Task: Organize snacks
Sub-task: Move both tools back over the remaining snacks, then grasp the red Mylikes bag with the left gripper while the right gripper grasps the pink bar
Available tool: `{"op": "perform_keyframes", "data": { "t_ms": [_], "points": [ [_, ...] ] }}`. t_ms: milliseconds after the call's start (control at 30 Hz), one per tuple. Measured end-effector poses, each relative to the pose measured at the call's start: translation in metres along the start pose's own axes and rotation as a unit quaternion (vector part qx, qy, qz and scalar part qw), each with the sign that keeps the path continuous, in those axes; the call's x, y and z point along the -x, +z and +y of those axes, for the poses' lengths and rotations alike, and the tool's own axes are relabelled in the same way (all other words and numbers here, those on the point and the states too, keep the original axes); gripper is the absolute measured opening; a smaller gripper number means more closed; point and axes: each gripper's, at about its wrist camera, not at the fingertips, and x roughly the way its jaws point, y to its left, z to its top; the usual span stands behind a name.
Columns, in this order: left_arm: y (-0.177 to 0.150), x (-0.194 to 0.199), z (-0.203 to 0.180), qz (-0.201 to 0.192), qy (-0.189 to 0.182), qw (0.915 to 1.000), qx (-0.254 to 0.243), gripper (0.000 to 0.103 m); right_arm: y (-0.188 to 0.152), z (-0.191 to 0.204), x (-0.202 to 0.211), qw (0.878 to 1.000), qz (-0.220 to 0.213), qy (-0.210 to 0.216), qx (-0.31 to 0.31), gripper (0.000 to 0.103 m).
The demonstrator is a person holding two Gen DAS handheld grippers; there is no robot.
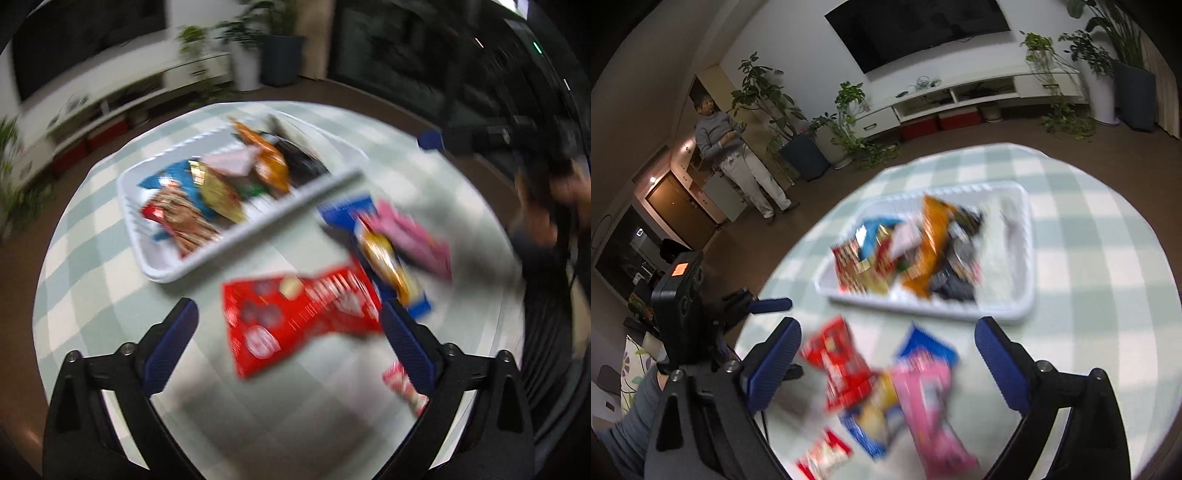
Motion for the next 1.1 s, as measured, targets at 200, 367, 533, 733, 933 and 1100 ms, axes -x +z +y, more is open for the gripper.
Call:
{"op": "perform_keyframes", "data": {
  "t_ms": [200, 367, 533, 733, 933, 1100],
  "points": [
    [-0.01, 0.007, -0.033, -0.007, 0.032, 0.9965, -0.077, 0.103, -0.043, -0.005, 0.01, 0.999, 0.004, -0.039, 0.022, 0.097],
    [0.011, 0.008, -0.023, 0.021, 0.026, 0.9971, -0.068, 0.103, -0.059, 0.003, 0.002, 0.998, 0.014, -0.039, 0.055, 0.097],
    [0.029, -0.007, -0.031, 0.063, 0.024, 0.9845, -0.162, 0.102, -0.066, 0.006, -0.004, 0.996, 0.022, -0.02, 0.079, 0.097],
    [0.035, -0.037, -0.043, 0.114, 0.019, 0.9577, -0.263, 0.102, -0.071, 0.002, -0.012, 0.997, 0.033, -0.009, 0.072, 0.097],
    [0.037, -0.065, -0.04, 0.146, -0.001, 0.9443, -0.295, 0.101, -0.072, -0.005, -0.018, 0.998, 0.043, 0.005, 0.051, 0.097],
    [0.032, -0.084, -0.036, 0.173, -0.025, 0.9446, -0.278, 0.073, -0.074, -0.008, -0.024, 0.997, 0.054, 0.003, 0.048, 0.097]
  ]
}}
